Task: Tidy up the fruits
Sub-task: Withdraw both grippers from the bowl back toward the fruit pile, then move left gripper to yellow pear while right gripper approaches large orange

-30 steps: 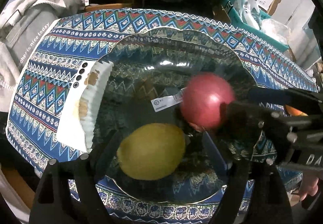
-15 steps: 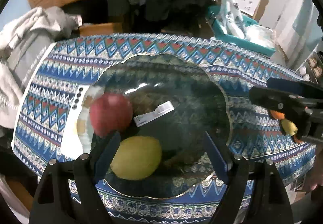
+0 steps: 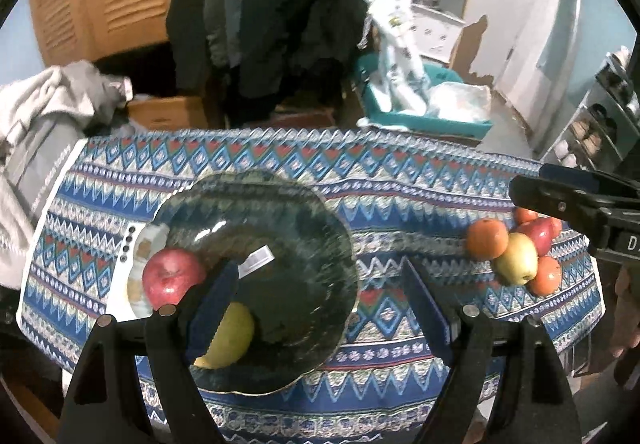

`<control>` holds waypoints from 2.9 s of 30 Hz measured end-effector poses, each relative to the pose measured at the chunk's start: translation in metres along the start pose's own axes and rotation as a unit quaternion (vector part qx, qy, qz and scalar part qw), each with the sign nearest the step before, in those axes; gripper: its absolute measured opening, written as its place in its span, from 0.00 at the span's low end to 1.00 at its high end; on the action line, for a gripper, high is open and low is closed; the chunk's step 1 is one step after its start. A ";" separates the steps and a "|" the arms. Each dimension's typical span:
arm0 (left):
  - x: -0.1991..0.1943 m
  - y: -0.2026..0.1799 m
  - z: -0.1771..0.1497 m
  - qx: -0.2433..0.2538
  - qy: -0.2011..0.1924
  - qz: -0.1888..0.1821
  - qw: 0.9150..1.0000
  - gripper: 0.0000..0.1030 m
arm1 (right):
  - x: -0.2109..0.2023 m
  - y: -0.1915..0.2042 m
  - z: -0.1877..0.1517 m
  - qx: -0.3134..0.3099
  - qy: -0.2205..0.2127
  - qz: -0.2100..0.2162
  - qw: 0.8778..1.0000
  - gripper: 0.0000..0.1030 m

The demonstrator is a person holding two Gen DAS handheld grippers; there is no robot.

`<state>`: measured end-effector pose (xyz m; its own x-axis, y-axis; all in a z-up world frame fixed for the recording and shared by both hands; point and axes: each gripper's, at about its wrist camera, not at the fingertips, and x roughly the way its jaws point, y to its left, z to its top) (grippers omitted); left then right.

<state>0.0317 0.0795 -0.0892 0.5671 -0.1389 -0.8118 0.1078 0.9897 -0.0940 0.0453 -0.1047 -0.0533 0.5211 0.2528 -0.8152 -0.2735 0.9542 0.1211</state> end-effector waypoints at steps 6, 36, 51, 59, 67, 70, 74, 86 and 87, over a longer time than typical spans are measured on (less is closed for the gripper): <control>-0.004 -0.029 0.006 0.036 -0.008 0.004 0.999 0.83 | -0.025 -0.028 -0.007 0.018 -0.014 -0.017 1.000 0.78; -0.031 -0.135 0.029 0.117 -0.064 -0.096 0.986 0.83 | -0.109 -0.147 -0.058 0.073 -0.069 -0.107 0.989 0.82; -0.006 -0.175 0.029 0.123 -0.037 -0.113 0.985 0.83 | -0.103 -0.187 -0.086 0.107 -0.051 -0.116 0.986 0.82; 0.033 -0.184 0.019 0.113 0.001 -0.106 0.988 0.83 | -0.060 -0.210 -0.108 0.129 -0.001 -0.107 0.986 0.82; 0.068 -0.194 0.004 0.109 0.053 -0.105 0.987 0.83 | -0.026 -0.217 -0.130 0.140 0.039 -0.089 0.985 0.82; 0.077 -0.198 -0.002 0.113 0.065 -0.101 0.986 0.83 | -0.016 -0.217 -0.136 0.138 0.050 -0.085 0.985 0.82; 0.089 -0.203 -0.010 0.122 0.081 -0.099 0.984 0.83 | -0.003 -0.215 -0.142 0.132 0.064 -0.077 0.986 0.82; 0.116 -0.201 -0.021 0.103 0.124 -0.098 0.982 0.83 | 0.051 -0.202 -0.153 0.102 0.116 -0.068 0.986 0.82; 0.117 -0.201 -0.021 0.104 0.125 -0.098 0.982 0.83 | 0.054 -0.202 -0.154 0.102 0.119 -0.069 0.985 0.82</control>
<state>0.0593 -0.1354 -0.1779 0.3033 -0.2879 -0.9084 0.3740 0.9127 -0.1644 0.0040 -0.3085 -0.2087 0.3303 0.0974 -0.9388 -0.0328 0.9952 0.0917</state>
